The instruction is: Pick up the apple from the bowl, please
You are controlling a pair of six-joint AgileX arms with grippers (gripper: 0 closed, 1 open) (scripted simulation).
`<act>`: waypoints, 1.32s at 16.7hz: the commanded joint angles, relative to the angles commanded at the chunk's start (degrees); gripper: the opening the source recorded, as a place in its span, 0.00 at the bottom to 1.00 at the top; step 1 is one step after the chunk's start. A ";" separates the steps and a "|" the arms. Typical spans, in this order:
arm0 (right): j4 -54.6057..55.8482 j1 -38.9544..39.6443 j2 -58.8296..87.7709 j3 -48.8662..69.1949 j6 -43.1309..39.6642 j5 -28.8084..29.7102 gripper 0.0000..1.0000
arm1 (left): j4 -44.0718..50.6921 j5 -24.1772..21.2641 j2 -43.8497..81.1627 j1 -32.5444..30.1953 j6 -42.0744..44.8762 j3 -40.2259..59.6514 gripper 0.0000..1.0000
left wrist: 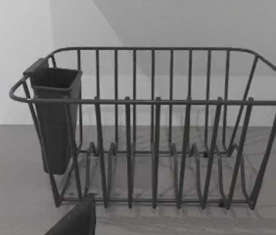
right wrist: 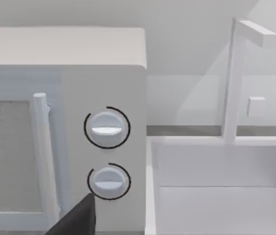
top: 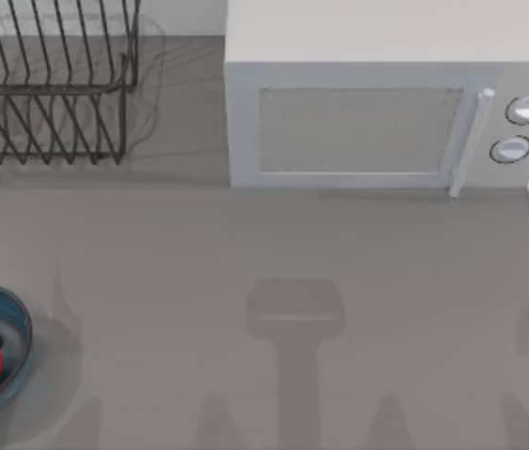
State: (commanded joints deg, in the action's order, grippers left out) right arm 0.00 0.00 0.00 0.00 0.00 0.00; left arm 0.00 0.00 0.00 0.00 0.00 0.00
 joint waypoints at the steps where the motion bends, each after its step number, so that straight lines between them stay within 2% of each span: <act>1: 0.00 0.00 0.00 0.00 0.00 0.00 1.00 | 0.00 0.00 0.00 0.00 0.00 0.00 1.00; 7: 0.00 0.00 0.00 0.00 0.00 0.00 1.00 | 0.73 0.00 0.73 0.00 0.02 0.67 1.00; 10: 0.00 0.00 0.00 0.00 0.00 0.00 1.00 | 6.11 0.00 6.28 0.02 0.12 5.26 1.00; 13: 0.00 0.00 0.00 0.00 0.00 0.00 1.00 | 15.56 0.00 17.40 0.05 0.30 13.03 1.00; 22: 0.00 0.00 0.00 0.00 0.00 0.00 1.00 | 49.38 -0.01 63.03 0.15 0.93 40.72 1.00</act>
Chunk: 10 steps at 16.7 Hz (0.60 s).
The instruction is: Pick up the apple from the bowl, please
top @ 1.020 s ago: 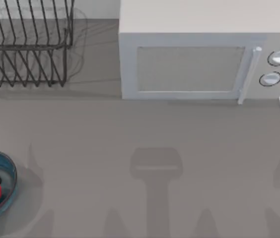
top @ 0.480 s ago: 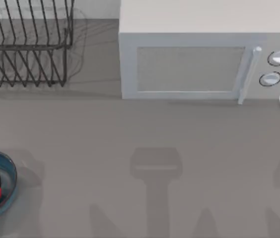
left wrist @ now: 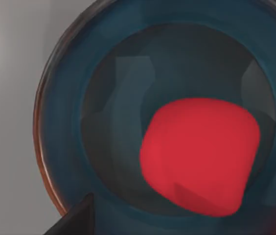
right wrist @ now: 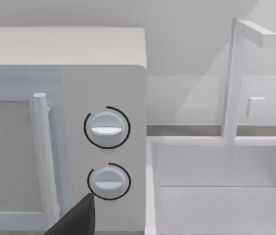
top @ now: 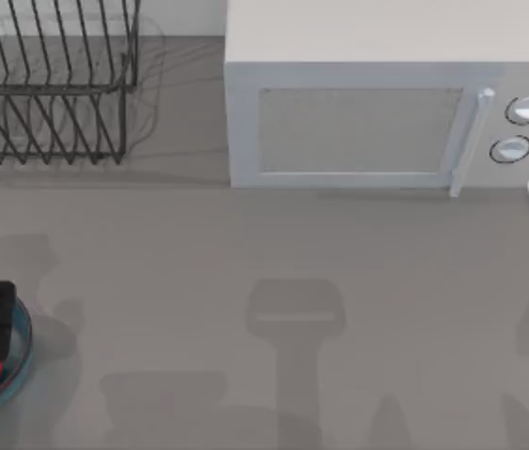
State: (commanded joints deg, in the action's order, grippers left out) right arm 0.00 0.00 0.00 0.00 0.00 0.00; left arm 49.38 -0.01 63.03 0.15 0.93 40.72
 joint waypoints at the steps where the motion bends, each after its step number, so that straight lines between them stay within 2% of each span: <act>1: 0.00 0.00 0.00 0.00 0.00 0.00 1.00 | 3.07 0.00 4.01 0.01 0.06 2.51 1.00; 5: 0.00 0.00 0.00 0.00 0.00 0.00 1.00 | 11.52 0.00 14.46 0.04 0.21 9.43 1.00; 10: 0.00 0.00 0.00 0.00 0.00 0.00 1.00 | 12.85 0.00 16.08 0.04 0.24 10.61 1.00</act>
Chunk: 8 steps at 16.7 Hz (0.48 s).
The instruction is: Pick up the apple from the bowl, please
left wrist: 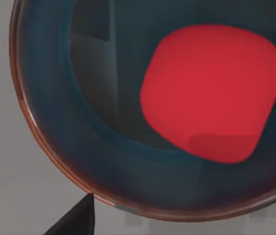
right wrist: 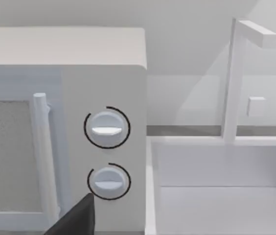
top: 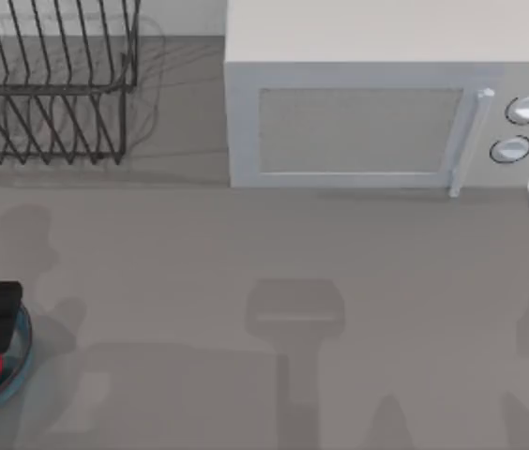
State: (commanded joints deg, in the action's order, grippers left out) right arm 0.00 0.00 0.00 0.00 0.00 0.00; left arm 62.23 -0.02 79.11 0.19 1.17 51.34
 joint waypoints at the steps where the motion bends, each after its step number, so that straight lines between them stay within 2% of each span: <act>1: 0.00 0.00 0.00 0.00 0.00 0.00 1.00 | -0.15 0.00 -0.20 -0.03 -0.01 -0.20 1.00; 4: 0.00 0.00 0.00 0.00 0.00 0.00 1.00 | -2.42 0.00 0.99 0.00 0.03 -1.82 1.00; 8: 0.00 0.00 0.00 0.00 0.00 0.00 1.00 | -13.69 0.01 5.58 0.10 0.20 -7.46 1.00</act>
State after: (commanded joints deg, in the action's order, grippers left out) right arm 0.00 0.00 0.00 0.00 0.00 0.00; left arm 48.54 -0.01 84.69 0.29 1.37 43.88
